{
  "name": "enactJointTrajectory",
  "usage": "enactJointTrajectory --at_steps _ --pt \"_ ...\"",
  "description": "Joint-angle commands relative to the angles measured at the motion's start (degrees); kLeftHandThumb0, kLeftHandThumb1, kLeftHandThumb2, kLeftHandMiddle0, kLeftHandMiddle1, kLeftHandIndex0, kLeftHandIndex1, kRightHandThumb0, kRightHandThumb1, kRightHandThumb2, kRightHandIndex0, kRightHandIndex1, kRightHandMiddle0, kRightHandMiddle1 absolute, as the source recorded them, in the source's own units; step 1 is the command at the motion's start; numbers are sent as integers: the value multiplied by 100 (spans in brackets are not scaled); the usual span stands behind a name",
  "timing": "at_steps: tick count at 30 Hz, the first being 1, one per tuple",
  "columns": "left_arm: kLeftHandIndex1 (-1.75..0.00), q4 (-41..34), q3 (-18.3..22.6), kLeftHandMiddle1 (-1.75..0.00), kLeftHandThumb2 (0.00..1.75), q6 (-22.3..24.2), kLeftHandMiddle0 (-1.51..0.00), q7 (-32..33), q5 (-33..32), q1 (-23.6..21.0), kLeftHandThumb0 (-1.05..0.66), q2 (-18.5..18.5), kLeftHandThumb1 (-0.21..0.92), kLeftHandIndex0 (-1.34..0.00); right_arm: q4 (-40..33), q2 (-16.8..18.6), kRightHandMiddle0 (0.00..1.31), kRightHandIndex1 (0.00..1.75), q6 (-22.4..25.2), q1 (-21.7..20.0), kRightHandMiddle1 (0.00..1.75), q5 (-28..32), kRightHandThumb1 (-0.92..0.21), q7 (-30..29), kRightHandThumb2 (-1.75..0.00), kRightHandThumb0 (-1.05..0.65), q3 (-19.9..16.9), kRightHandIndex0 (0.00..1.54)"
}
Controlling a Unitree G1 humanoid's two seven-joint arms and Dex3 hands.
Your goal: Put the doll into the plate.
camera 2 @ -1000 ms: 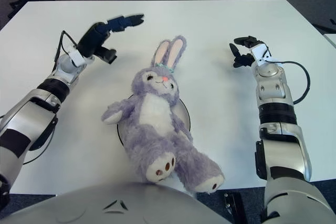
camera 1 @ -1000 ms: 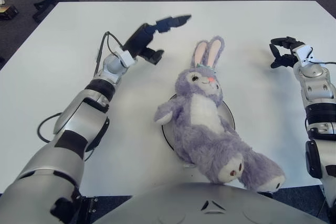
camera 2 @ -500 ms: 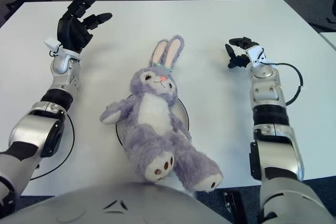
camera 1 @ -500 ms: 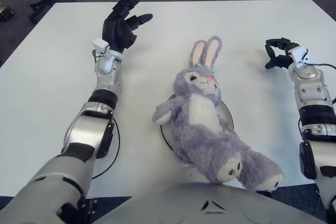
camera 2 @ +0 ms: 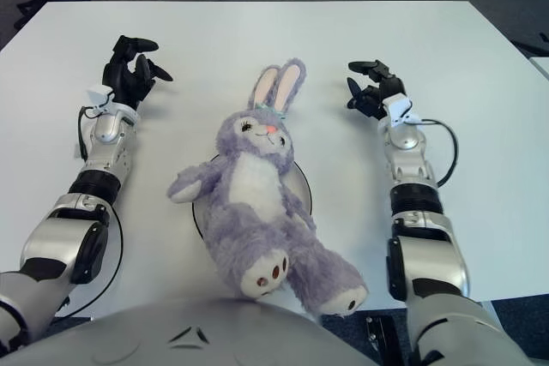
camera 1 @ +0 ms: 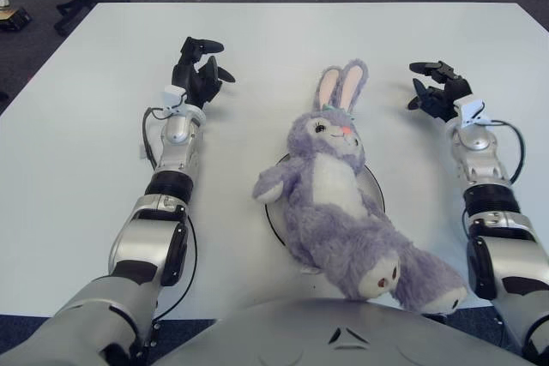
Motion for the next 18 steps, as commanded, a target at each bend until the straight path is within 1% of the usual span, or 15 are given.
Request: enactJointTrajectory --at_steps 1,2,3,5,6,7,10,14,15,17,18 --pt "-175 293 292 -175 51 198 -77 -1 -106 67 -34 -100 92 -21 -163 534 34 18 415 145 159 602 -92 73 -39 -35 -253 103" --pt "-175 448 397 -175 51 284 -78 -40 -208 77 -34 -133 92 -21 -333 716 34 36 594 221 159 808 -92 97 -38 -35 -326 99" --pt "-175 545 475 -175 51 335 -79 -73 -264 76 -34 -155 92 -21 -457 815 34 51 718 275 159 930 -92 116 -38 -35 -364 96" --pt "-175 633 587 -175 51 384 -80 -122 -302 53 -34 -179 92 -21 -604 851 34 67 854 346 159 982 -92 130 -38 -35 -368 92" --pt "-175 664 644 -175 51 414 -80 -133 -318 41 -34 -195 92 -21 -671 871 34 70 914 386 159 986 -92 122 -38 -35 -365 91" --pt "-175 690 692 -175 51 432 -80 -144 -323 30 -34 -209 92 -21 -732 886 34 76 965 420 159 989 -92 116 -38 -35 -363 90" --pt "-175 729 784 -175 51 447 -81 -179 -297 6 -34 -236 92 -21 -869 910 34 85 1073 480 160 986 -92 110 -38 -35 -370 87" --pt "-175 751 858 -175 51 445 -81 -216 -251 -11 -34 -257 92 -21 -966 924 34 88 1160 511 160 975 -92 111 -38 -35 -385 86" --pt "-175 644 890 -175 51 467 -81 -208 -295 57 -34 -323 92 -21 -930 987 34 89 1097 578 160 983 -92 99 -38 -35 -392 86" --pt "-175 452 937 -175 51 503 -81 -207 -358 196 -35 -439 92 -22 -885 1087 32 123 1007 679 163 1014 -92 86 -40 -35 -419 78" --pt "-175 377 955 -175 51 533 -81 -216 -379 248 -35 -480 92 -22 -880 1115 32 128 986 705 163 1028 -92 81 -41 -35 -433 76"
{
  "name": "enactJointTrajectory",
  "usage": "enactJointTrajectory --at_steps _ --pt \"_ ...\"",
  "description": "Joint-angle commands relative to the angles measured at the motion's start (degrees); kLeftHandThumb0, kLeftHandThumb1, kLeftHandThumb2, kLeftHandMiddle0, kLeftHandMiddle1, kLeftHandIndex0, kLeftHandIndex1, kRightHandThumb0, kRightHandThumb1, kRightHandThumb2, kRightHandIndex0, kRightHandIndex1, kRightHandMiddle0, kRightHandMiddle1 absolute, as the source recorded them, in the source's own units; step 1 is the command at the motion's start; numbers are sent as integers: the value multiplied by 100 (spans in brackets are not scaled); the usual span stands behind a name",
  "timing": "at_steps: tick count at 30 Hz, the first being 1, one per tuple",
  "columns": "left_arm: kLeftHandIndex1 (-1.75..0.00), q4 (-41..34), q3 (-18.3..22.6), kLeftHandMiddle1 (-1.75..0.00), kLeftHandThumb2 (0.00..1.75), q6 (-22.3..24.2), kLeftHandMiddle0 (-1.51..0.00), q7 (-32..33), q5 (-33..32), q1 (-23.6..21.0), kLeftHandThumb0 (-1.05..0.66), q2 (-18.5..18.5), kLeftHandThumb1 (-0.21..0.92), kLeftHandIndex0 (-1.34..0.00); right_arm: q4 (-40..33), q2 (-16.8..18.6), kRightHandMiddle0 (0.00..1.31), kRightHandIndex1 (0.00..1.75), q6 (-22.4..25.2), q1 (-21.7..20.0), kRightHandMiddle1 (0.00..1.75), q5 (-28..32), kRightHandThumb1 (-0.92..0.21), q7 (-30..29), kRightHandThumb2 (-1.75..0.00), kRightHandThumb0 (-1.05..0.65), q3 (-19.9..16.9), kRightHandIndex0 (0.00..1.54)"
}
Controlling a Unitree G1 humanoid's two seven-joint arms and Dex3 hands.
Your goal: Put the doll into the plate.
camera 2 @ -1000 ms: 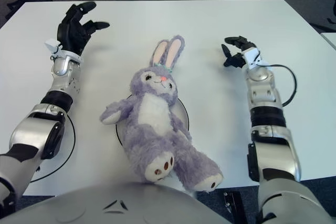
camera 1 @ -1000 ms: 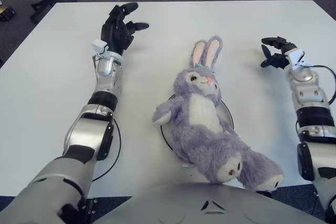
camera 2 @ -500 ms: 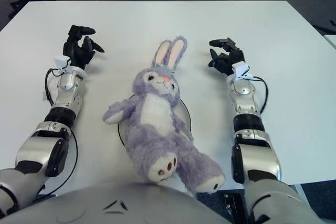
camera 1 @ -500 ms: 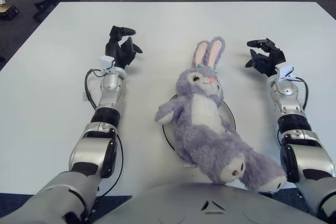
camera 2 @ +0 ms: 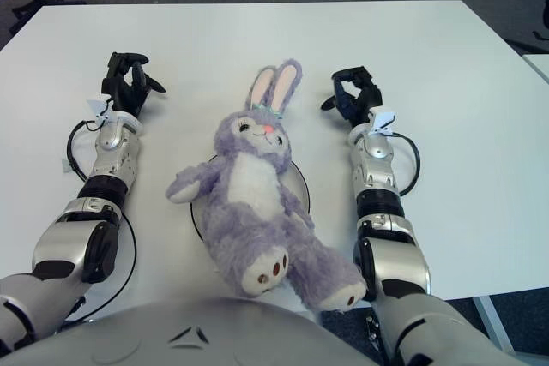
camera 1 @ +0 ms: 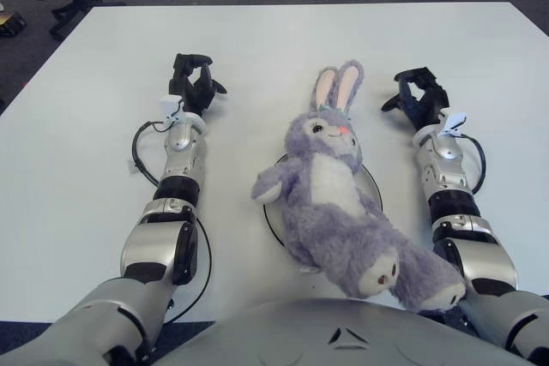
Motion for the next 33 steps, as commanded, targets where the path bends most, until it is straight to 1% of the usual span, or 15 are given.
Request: enactJointTrajectory --at_steps 1,2,5,11,12,14,17,19,26,33 --pt "-175 -96 98 -175 51 114 -81 -47 -119 442 -35 -249 91 -22 102 203 31 139 64 342 165 109 -92 -26 -42 -35 -67 73" --pt "-175 -141 109 -175 52 145 -81 -55 -121 465 -35 -264 91 -22 98 211 30 147 60 346 166 108 -92 -29 -42 -35 -76 71" --pt "-175 -243 126 -175 52 205 -81 -58 -105 514 -35 -298 91 -22 92 219 29 157 42 361 167 102 -92 -18 -43 -35 -98 68" --pt "-175 -372 154 -175 53 305 -82 -63 -79 564 -35 -326 90 -23 80 235 29 161 17 375 167 50 -92 -65 -44 -35 -107 67" --pt "-175 -429 134 -175 53 317 -82 -55 -65 614 -35 -367 90 -23 71 234 28 164 -59 412 168 -56 -90 -156 -47 -35 -71 67" --pt "-175 -524 97 -175 54 339 -82 -52 -44 701 -35 -438 90 -23 74 227 30 170 -173 456 172 -186 -80 -252 -64 -36 -24 69" --pt "-175 -669 48 -175 54 414 -82 -101 -34 816 -35 -505 90 -23 129 217 32 173 -286 463 174 -225 -75 -246 -74 -37 5 72" --pt "-175 -747 33 -175 53 463 -83 -121 -28 860 -35 -523 90 -23 160 214 32 174 -330 461 174 -232 -73 -241 -76 -37 13 73" --pt "-175 -948 0 -175 52 576 -83 -100 62 956 -35 -538 91 -22 216 220 33 175 -416 467 175 -240 -71 -223 -80 -38 18 74" --pt "-175 -1307 -94 -175 51 765 -85 4 266 1135 -35 -540 92 -22 231 231 36 175 -512 512 175 -237 -67 -195 -85 -38 52 82"
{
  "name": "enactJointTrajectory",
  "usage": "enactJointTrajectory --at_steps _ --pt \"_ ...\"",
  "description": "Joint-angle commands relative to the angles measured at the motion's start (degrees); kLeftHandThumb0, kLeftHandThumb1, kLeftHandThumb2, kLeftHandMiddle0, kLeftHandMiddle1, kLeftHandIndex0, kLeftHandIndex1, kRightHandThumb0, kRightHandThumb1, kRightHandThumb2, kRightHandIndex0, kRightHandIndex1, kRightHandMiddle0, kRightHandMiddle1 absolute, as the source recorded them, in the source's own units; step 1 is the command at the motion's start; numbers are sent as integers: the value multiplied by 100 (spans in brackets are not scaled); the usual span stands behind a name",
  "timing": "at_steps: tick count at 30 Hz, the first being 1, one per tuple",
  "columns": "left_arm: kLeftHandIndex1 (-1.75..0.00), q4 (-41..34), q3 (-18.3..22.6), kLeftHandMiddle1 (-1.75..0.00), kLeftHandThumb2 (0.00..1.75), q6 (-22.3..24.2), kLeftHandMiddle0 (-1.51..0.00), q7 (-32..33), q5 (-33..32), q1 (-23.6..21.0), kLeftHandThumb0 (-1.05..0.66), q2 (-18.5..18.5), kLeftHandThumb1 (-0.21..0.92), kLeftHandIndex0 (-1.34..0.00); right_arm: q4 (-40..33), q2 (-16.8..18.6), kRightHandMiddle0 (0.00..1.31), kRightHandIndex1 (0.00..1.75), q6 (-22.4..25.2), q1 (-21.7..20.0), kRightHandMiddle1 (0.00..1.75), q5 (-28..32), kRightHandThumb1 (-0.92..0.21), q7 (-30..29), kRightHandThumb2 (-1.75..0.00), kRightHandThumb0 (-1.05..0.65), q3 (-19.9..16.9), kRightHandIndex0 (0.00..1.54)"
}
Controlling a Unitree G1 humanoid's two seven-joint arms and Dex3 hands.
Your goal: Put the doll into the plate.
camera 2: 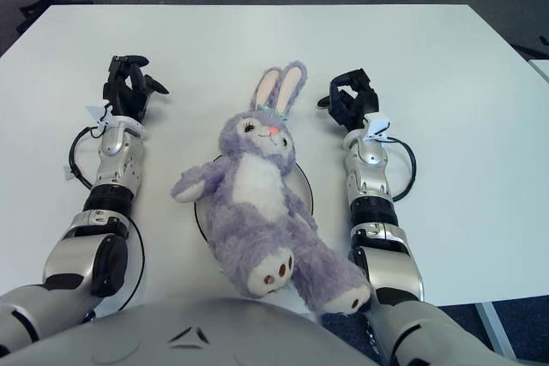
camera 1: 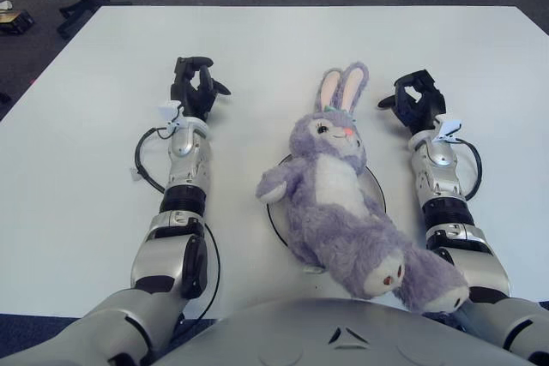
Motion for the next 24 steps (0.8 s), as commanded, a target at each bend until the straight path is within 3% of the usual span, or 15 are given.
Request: enactJointTrajectory --at_steps 1,6,10,18,24 --pt "-175 49 -17 -175 51 158 -85 71 52 453 -35 -137 92 -22 211 113 36 175 122 336 175 -2 -67 19 -85 -38 17 82" --pt "-175 -35 -4 -175 50 230 -85 75 76 482 -35 -153 92 -22 217 109 36 175 114 335 175 3 -66 16 -86 -39 24 83" --pt "-175 -789 -217 -175 50 422 -85 109 308 894 -35 -165 92 -22 -342 -104 37 175 316 667 175 -32 -65 297 -88 -39 128 84" --pt "-175 -1035 -301 -175 51 441 -86 219 546 1034 -35 -141 92 -22 -737 -121 37 175 567 831 175 -16 -65 339 -88 -39 129 85" --pt "-175 -1143 -381 -175 51 526 -86 397 792 1078 -35 -80 92 -22 -1014 -10 37 175 636 907 175 -74 -65 -11 -88 -39 61 85"
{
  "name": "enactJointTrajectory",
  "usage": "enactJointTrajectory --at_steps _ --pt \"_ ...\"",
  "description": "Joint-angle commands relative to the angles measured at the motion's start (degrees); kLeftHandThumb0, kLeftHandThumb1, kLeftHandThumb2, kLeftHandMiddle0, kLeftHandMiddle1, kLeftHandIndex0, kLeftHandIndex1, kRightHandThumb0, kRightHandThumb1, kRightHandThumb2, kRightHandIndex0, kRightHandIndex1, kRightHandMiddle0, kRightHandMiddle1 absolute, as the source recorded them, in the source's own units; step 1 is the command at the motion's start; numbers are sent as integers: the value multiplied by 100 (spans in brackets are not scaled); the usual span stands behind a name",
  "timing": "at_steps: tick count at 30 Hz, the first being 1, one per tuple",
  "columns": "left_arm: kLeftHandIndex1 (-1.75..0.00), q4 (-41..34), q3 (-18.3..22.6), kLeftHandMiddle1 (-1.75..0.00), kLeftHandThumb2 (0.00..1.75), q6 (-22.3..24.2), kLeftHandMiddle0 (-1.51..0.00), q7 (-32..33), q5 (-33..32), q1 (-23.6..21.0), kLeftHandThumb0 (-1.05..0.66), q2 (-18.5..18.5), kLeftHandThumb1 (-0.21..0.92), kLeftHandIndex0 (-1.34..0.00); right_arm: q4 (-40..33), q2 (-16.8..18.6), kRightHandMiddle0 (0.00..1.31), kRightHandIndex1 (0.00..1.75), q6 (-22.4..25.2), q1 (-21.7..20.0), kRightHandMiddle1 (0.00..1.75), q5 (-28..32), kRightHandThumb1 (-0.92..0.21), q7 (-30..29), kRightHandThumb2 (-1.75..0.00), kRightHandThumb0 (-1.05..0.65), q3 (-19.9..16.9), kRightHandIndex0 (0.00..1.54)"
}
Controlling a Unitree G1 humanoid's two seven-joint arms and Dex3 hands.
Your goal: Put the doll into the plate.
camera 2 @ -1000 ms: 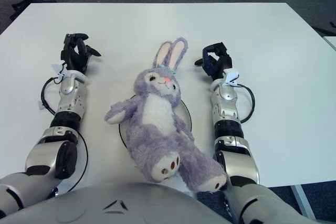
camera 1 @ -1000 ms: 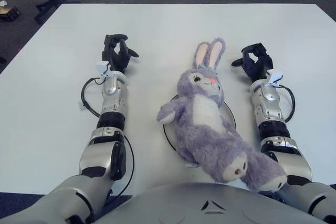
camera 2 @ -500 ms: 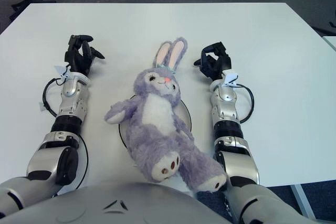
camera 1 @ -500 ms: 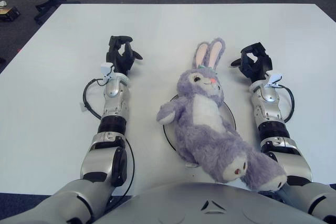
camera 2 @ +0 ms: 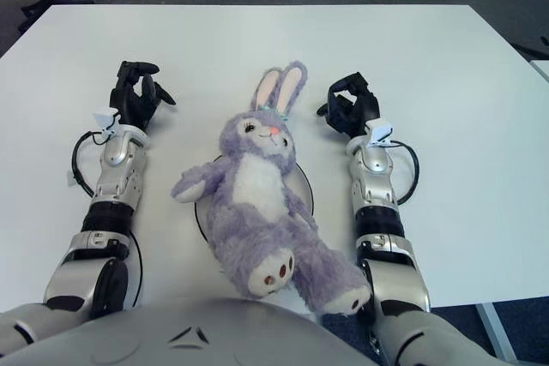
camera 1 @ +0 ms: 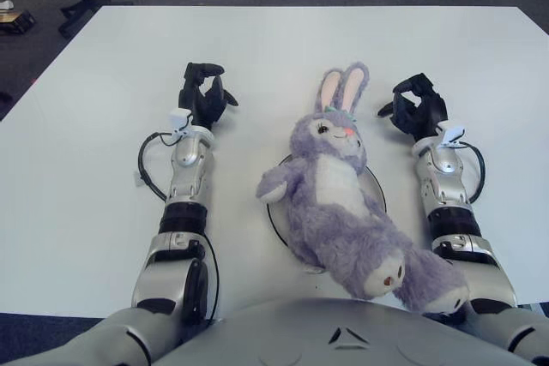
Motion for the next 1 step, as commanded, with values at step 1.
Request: enactJointTrajectory --at_steps 1 --pt "-175 72 -70 -175 51 115 -86 176 231 392 -35 -15 92 -22 -84 162 37 175 185 292 175 -59 -65 -290 -88 -39 -61 85"
